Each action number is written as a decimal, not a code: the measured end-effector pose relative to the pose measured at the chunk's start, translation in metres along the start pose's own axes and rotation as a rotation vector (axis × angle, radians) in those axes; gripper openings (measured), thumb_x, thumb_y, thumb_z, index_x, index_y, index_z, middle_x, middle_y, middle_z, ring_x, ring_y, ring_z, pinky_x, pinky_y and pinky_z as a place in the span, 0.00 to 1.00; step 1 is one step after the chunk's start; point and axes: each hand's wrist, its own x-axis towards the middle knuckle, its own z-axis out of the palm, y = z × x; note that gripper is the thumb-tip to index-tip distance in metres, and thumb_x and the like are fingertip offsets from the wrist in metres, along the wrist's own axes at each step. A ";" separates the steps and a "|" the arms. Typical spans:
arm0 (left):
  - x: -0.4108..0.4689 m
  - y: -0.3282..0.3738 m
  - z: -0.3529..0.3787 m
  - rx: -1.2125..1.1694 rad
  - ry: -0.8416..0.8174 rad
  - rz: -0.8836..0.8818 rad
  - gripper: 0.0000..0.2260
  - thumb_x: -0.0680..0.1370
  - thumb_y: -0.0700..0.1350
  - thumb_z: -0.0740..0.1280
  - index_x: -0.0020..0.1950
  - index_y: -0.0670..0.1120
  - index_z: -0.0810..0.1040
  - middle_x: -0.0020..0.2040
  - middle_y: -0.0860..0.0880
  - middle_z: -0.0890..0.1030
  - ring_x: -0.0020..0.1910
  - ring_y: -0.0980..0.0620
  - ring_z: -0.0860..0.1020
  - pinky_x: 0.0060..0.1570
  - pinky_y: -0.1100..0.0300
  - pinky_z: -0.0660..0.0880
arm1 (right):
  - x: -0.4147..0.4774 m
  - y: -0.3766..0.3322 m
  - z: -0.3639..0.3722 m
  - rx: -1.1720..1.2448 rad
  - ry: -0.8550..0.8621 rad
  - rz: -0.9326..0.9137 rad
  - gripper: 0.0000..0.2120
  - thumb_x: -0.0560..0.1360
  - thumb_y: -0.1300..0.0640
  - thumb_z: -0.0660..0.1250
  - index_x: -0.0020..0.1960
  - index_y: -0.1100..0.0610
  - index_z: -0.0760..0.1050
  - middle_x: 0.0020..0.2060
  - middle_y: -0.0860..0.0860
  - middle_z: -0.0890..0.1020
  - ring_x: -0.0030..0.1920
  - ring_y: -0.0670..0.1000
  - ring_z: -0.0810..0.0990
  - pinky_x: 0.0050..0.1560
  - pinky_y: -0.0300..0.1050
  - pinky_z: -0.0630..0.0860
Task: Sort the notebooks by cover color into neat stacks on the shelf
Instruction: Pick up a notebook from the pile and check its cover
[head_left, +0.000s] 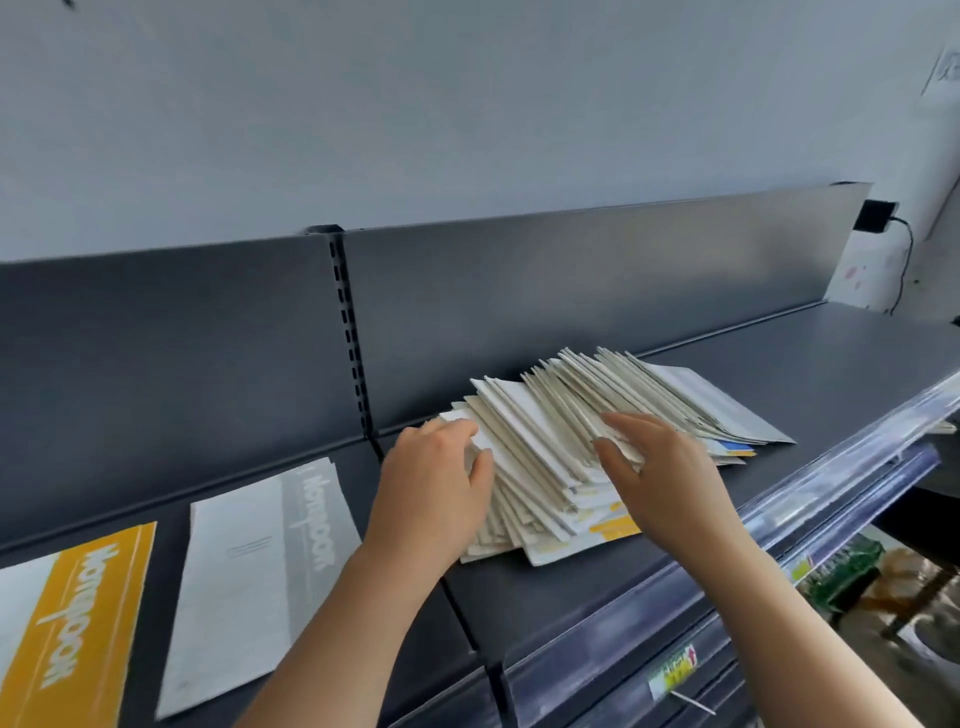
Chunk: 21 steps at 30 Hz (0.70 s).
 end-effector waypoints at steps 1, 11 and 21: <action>0.007 0.006 0.008 0.001 -0.004 0.006 0.12 0.80 0.48 0.60 0.59 0.45 0.77 0.52 0.51 0.78 0.55 0.50 0.72 0.55 0.54 0.72 | 0.009 0.010 -0.002 0.006 -0.002 0.004 0.17 0.77 0.52 0.63 0.65 0.54 0.74 0.63 0.46 0.77 0.57 0.48 0.78 0.53 0.35 0.66; 0.076 0.085 0.112 -0.048 0.065 -0.024 0.13 0.79 0.47 0.59 0.61 0.49 0.78 0.49 0.53 0.79 0.54 0.52 0.73 0.54 0.58 0.73 | 0.116 0.167 -0.030 -0.052 -0.108 0.101 0.16 0.79 0.53 0.60 0.65 0.54 0.74 0.64 0.49 0.76 0.57 0.54 0.77 0.58 0.44 0.69; 0.112 0.151 0.181 -0.092 0.009 -0.232 0.15 0.78 0.53 0.62 0.46 0.42 0.80 0.41 0.46 0.82 0.38 0.52 0.78 0.43 0.50 0.78 | 0.150 0.243 -0.027 0.064 -0.469 -0.050 0.14 0.79 0.55 0.58 0.60 0.53 0.77 0.59 0.44 0.78 0.60 0.49 0.75 0.57 0.39 0.68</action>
